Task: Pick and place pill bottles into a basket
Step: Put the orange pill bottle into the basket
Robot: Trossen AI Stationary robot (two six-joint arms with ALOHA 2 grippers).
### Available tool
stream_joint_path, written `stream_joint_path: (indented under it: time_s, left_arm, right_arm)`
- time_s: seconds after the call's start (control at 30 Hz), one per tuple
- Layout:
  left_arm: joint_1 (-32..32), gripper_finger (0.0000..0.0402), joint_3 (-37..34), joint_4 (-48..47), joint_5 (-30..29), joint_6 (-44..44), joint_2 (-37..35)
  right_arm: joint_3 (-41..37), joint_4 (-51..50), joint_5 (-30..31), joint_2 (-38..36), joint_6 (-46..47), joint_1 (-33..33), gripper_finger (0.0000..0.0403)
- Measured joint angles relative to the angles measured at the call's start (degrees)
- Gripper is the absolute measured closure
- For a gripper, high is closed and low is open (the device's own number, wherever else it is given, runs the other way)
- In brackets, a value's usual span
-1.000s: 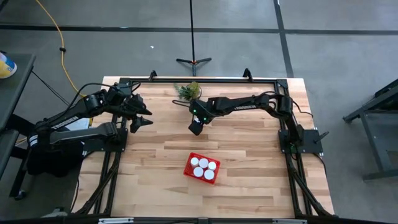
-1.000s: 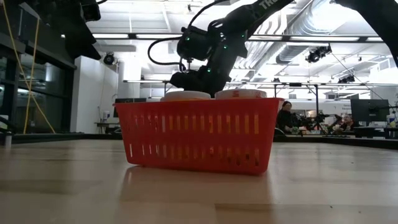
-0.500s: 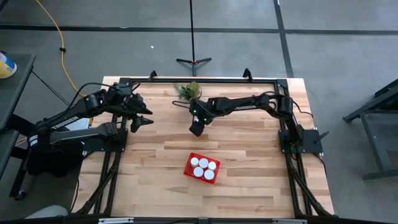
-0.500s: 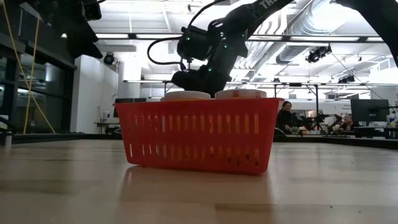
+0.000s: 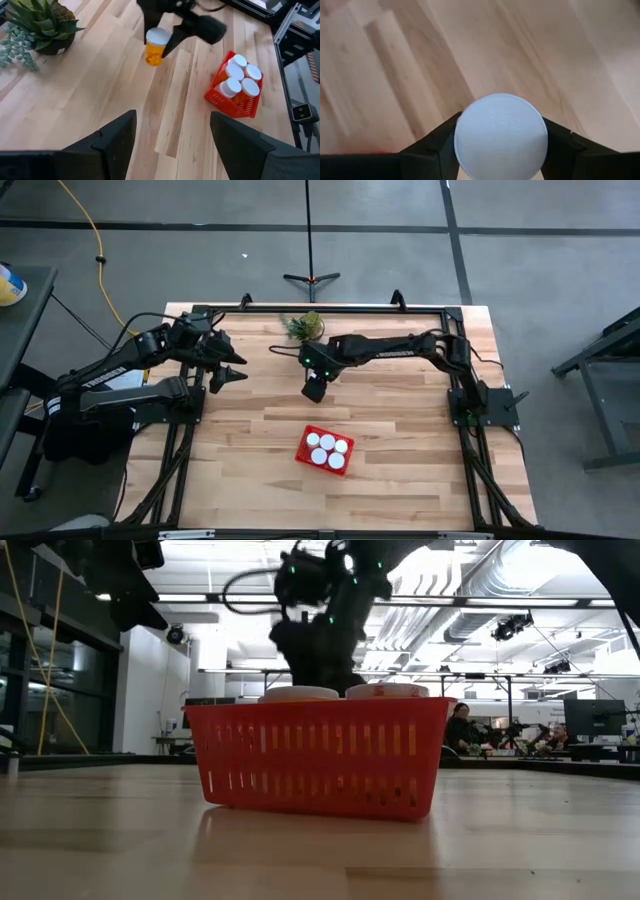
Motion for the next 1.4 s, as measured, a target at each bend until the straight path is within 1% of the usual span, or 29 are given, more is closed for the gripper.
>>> stream_joint_path:
  time_s: [0.1,0.3,0.37,0.43,0.5,0.6,0.77,0.87,1.07,1.13,1.23,1.4]
  left_arm:
    - [0.00,0.0115,0.00,0.01,0.01,0.54,0.00]
    - [0.00,0.0115,0.00,0.01,0.01,1.66,0.01]
    - [0.00,0.0115,0.00,0.01,0.01,1.75,0.01]
    - [0.00,0.0115,0.00,0.00,0.01,1.85,0.01]
    - [0.00,0.0115,0.00,-0.01,0.01,1.87,0.01]
    - [0.00,0.0115,0.00,0.01,0.03,1.87,0.01]
    - [0.00,0.0115,0.00,0.92,0.05,1.37,0.01]
    - [0.00,0.0115,0.00,2.93,0.35,-0.63,0.01]
    - [0.00,0.0115,0.00,8.45,1.02,-4.74,0.03]
    - [0.00,0.0115,0.00,9.70,1.00,-5.89,0.03]
    - [0.00,0.0115,0.00,10.33,0.95,-7.06,0.05]
    - [0.00,0.0115,0.00,10.37,0.80,-8.09,0.05]
  right_arm:
    - [3.85,-3.70,0.16,0.00,-0.02,1.37,0.0202]
    - [10.85,-10.23,1.29,0.00,0.38,5.34,0.0220]
    - [12.50,-10.59,1.55,0.00,1.33,6.87,0.0218]
    - [13.45,-11.11,2.24,0.00,2.57,8.61,0.0207]
    - [13.78,-11.22,3.14,0.00,3.92,10.42,0.0197]
    - [13.81,-11.25,3.55,0.00,6.43,13.02,0.0193]
    - [13.81,-11.21,4.79,0.00,9.13,17.16,0.0214]
    - [13.81,-11.19,5.08,0.00,10.40,19.11,0.0219]
    - [13.81,-10.98,7.31,0.00,11.57,22.35,0.0193]
    - [13.81,-10.39,7.33,0.00,12.05,23.12,0.0190]
    - [13.57,-8.32,7.41,0.00,12.26,23.91,0.0199]
    - [13.55,-5.98,9.89,0.00,12.16,24.42,0.0219]
